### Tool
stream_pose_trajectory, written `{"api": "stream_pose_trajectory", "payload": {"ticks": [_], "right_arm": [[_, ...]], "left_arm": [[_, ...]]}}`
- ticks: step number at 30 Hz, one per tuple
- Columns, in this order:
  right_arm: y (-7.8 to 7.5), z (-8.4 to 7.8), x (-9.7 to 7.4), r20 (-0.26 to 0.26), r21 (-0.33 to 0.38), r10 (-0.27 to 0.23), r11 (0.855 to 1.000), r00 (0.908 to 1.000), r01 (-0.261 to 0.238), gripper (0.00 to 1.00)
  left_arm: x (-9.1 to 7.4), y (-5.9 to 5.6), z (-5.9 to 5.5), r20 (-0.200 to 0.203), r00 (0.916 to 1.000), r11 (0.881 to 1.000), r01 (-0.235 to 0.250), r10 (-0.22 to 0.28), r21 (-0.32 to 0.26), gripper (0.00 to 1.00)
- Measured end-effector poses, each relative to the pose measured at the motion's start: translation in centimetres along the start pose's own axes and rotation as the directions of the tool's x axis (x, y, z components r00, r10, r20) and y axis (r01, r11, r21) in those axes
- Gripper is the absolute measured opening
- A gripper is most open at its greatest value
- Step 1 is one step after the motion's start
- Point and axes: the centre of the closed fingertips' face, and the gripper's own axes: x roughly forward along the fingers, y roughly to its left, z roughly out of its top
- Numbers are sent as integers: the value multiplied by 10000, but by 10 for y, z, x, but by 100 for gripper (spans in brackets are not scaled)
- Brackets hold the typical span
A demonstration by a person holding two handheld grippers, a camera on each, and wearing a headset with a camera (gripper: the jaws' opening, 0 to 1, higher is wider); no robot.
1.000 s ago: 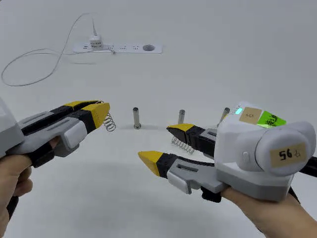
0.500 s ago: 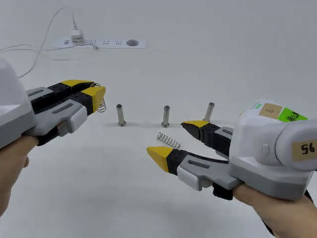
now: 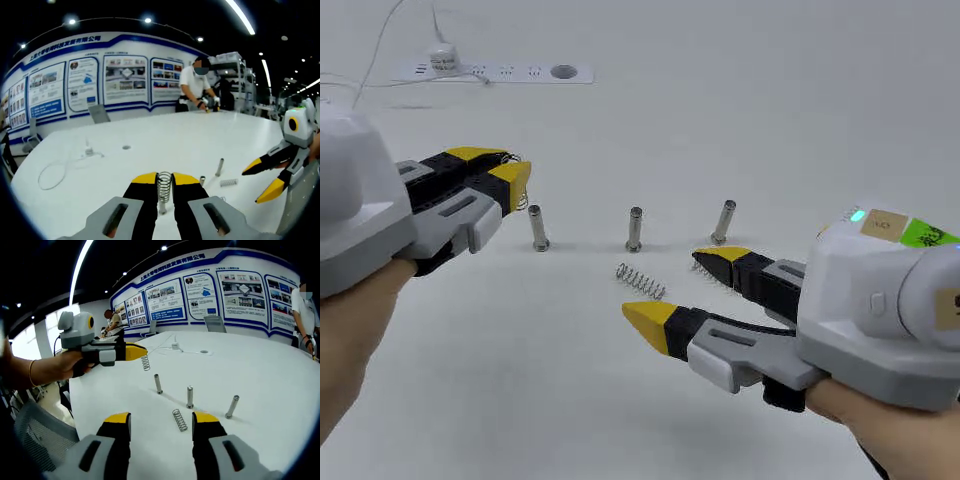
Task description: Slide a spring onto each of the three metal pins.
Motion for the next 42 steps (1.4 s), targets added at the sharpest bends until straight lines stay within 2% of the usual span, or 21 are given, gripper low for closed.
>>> {"api": "stream_pose_trajectory", "payload": {"ticks": [9,11,18,28,31,42], "right_arm": [[-5,-8,-1,-199,107,-131,9999,9997,134,51],[-6,-8,-2,-201,188,-181,9997,9996,185,51],[-14,-8,-2,-160,400,-424,9983,9990,430,51],[-16,-10,0,-191,509,-500,9974,9986,510,51],[-16,-11,0,-228,539,-485,9973,9986,497,51],[-16,-12,3,-277,598,-485,9970,9984,501,50]], "left_arm": [[11,2,-4,85,9999,9999,94,-93,-113,10],[14,3,-5,118,9999,10000,63,-63,0,10],[20,1,-9,88,9999,9998,102,-101,-167,10],[20,1,-16,-35,10000,9996,31,-32,-291,10],[20,3,-15,65,10000,9992,9,-6,-387,10],[20,4,-16,-17,10000,9995,57,-57,-315,10]]}}
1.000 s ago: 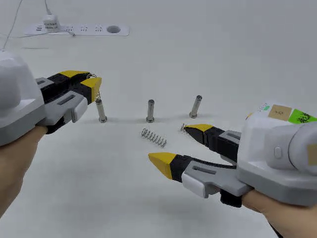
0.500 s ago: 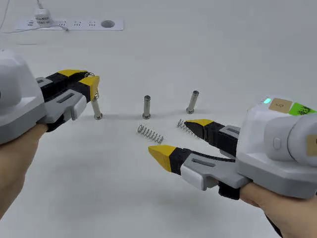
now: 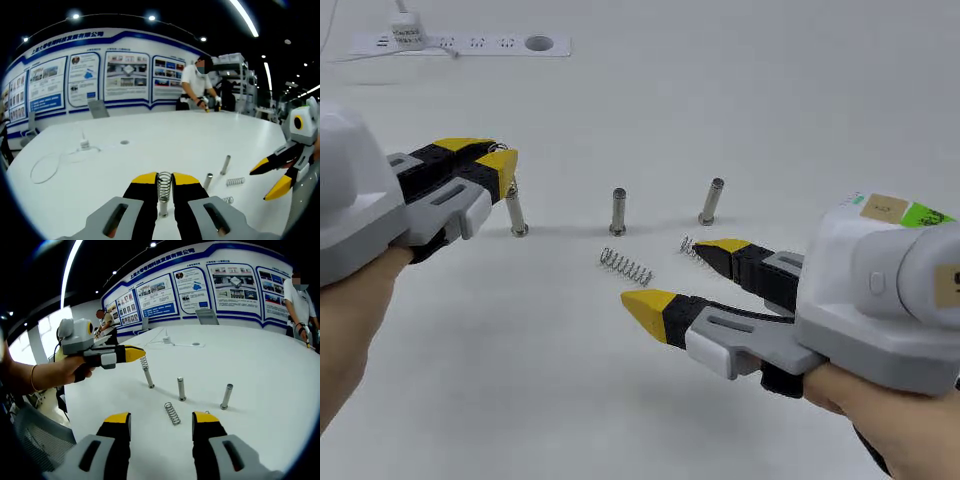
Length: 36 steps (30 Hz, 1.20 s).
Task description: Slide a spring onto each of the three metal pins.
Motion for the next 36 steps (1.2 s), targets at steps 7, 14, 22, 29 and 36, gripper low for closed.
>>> {"api": "stream_pose_trajectory", "payload": {"ticks": [7,14,22,29,36], "right_arm": [[0,-2,2,-63,-32,7,10000,10000,-7,50],[-2,-4,5,-172,-105,-10,9999,9999,8,50],[-3,-5,7,-258,-133,-5,9999,9997,2,49],[-3,-6,10,-303,-149,-34,9999,9995,30,49],[-3,-7,13,-378,-58,-92,9999,9992,90,49]], "left_arm": [[5,-1,-8,-197,9998,9999,42,-40,115,10],[9,0,-22,-480,9988,9997,17,-4,256,11],[12,1,-35,-694,9976,9997,-32,48,232,11],[14,1,-44,-894,9960,9999,7,8,162,11],[16,2,-52,-978,9952,9998,-7,28,217,11]]}}
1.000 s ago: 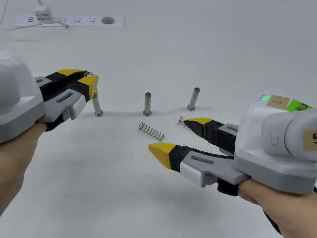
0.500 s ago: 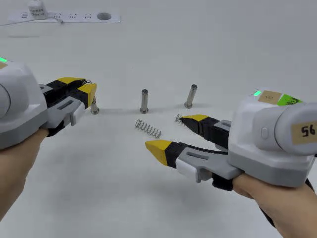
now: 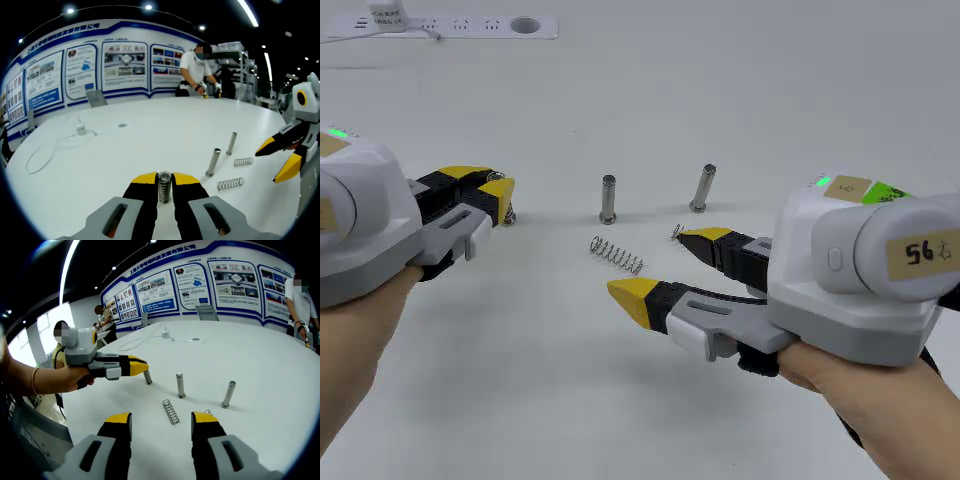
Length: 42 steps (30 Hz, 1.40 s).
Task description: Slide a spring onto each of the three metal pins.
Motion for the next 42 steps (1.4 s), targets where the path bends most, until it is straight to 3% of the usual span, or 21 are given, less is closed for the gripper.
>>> {"api": "stream_pose_trajectory", "payload": {"ticks": [19,27,36,42], "right_arm": [[-2,-2,4,-172,22,-81,10000,9998,82,48],[-7,-2,6,-336,-263,-123,9996,9994,115,46],[-11,-3,12,-621,-1108,40,9938,9981,-109,41],[-11,-5,20,-925,-1648,173,9858,9956,-325,35]], "left_arm": [[-3,-1,-1,-24,10000,9995,39,-40,-322,11],[-9,-2,10,48,9999,9987,118,-116,-487,24],[-21,-6,23,100,9997,9976,244,-238,-642,44],[-30,-9,26,-73,9993,9963,365,-371,-780,55]]}}
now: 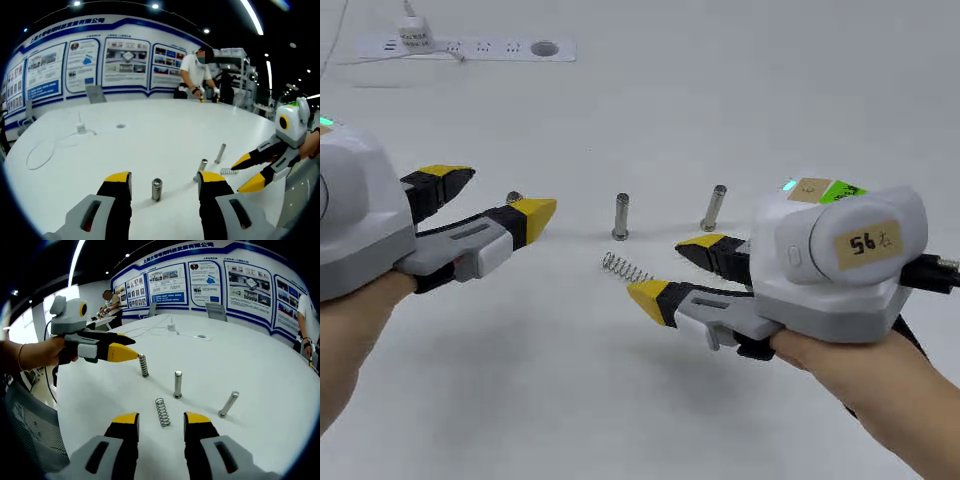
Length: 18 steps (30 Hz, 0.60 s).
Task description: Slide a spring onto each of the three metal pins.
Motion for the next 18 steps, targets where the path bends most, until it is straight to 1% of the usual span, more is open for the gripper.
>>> {"api": "stream_pose_trajectory", "payload": {"ticks": [2,5,7,14,18], "right_arm": [[0,-1,3,-90,-93,20,10000,10000,-21,33],[-1,-2,7,-226,-121,123,9998,9997,-126,33],[-1,-3,9,-334,-255,158,9995,9993,-166,32],[-3,-9,16,-721,-454,317,9984,9969,-351,29],[-2,-14,20,-962,-444,453,9978,9943,-497,27]], "left_arm": [[-3,-2,2,56,10000,10000,46,-46,10,57],[-6,-3,3,44,10000,10000,69,-69,4,63],[-9,-5,3,36,9999,9999,106,-106,15,65],[-17,-12,1,-54,9993,9989,377,-376,291,75],[-20,-15,1,44,9988,9985,479,-481,267,80]]}}
